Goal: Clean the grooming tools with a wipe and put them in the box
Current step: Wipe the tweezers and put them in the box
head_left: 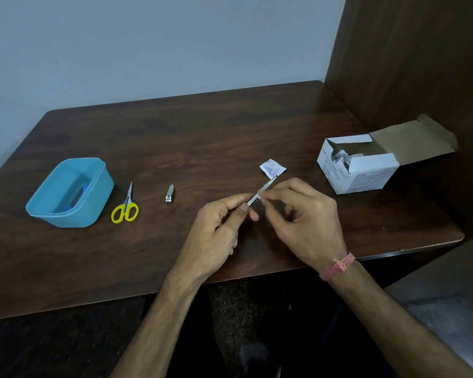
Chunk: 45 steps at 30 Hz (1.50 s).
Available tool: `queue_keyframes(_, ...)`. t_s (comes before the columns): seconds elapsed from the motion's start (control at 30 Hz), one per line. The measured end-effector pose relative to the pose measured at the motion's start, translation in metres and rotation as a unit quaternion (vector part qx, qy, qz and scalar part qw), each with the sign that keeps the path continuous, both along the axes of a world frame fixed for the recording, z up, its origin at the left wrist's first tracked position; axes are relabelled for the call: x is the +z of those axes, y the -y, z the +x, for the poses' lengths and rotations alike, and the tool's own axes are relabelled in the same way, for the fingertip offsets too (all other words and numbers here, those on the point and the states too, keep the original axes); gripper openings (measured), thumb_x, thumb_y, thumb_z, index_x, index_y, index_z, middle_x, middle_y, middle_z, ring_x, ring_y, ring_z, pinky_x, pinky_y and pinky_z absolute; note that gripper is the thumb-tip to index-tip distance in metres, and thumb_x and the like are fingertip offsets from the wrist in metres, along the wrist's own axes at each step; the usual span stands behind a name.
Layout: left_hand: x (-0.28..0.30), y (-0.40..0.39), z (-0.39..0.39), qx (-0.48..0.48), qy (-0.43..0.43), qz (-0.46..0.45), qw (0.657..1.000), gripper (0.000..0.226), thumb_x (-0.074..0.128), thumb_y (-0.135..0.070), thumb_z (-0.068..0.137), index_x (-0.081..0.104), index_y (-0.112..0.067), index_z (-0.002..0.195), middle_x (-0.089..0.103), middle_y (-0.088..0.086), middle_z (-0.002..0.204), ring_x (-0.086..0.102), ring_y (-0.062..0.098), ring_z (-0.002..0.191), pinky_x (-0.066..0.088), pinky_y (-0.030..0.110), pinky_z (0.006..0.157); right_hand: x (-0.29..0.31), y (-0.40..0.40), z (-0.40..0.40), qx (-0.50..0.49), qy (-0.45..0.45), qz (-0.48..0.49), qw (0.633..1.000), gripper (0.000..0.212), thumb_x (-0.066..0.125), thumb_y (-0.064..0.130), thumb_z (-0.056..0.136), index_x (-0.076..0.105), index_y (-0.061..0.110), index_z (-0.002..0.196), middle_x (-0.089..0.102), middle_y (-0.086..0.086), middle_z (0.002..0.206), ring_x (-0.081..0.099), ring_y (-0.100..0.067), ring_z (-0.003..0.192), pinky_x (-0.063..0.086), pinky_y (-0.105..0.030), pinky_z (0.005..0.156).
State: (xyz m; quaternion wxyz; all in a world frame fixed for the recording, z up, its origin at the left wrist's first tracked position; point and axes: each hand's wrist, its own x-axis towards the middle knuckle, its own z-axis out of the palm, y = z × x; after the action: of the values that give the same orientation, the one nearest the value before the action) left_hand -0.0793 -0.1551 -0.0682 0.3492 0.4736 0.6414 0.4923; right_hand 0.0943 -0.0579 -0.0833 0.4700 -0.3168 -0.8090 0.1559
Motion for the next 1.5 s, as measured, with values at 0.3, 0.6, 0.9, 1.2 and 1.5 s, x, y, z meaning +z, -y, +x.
queue_keyframes(0.3,-0.002,0.001,0.000,-0.003,-0.010,0.000,1.000,0.030,0.055,-0.023,0.118,0.083,-0.033,0.120,0.077,0.007,0.097,0.049,0.017,0.055,0.046,0.032,0.049,0.003,-0.007,0.001,-0.057,-0.034,-0.068,0.995,0.010,0.085,0.021,0.098,0.087,0.028,0.106,0.068,0.023,0.097,0.056,-0.015,0.062,0.039,-0.010,0.063)
queue_keyframes(0.6,0.000,0.001,0.001,0.004,-0.009,0.002,1.000,0.030,0.055,-0.022,0.117,0.082,-0.032,0.125,0.078,-0.002,0.099,0.049,0.015,0.055,0.045,0.027,0.047,-0.003,-0.012,0.002,-0.054,-0.038,-0.049,0.997,0.014,0.085,0.016,0.099,0.088,0.024,0.109,0.076,0.015,0.102,0.056,0.000,0.060,0.040,-0.009,0.064)
queue_keyframes(0.9,-0.001,0.001,0.001,0.002,0.000,0.006,1.000,0.029,0.055,-0.023,0.118,0.083,-0.030,0.121,0.076,0.011,0.098,0.047,0.023,0.055,0.042,0.032,0.049,-0.003,-0.011,0.003,-0.064,-0.043,-0.051,0.996,0.016,0.085,0.015,0.098,0.087,0.025,0.110,0.074,0.019,0.095,0.054,-0.003,0.058,0.038,-0.007,0.063)
queue_keyframes(1.2,-0.003,0.000,0.000,0.008,0.001,0.006,1.000,0.029,0.055,-0.021,0.117,0.082,-0.029,0.125,0.078,0.001,0.096,0.047,0.017,0.054,0.043,0.030,0.047,-0.002,-0.014,0.003,-0.062,-0.044,-0.075,0.994,0.017,0.086,0.016,0.096,0.088,0.026,0.110,0.076,0.018,0.095,0.055,-0.017,0.057,0.038,-0.009,0.058)
queue_keyframes(1.5,-0.003,-0.002,-0.001,0.000,-0.002,0.013,1.000,0.028,0.054,-0.019,0.118,0.082,-0.018,0.112,0.075,0.007,0.092,0.047,0.016,0.051,0.041,0.029,0.045,-0.006,-0.003,0.003,0.066,0.035,0.016,0.997,0.019,0.081,0.014,0.099,0.087,0.024,0.114,0.078,0.014,0.106,0.061,0.002,0.067,0.059,-0.033,0.061)
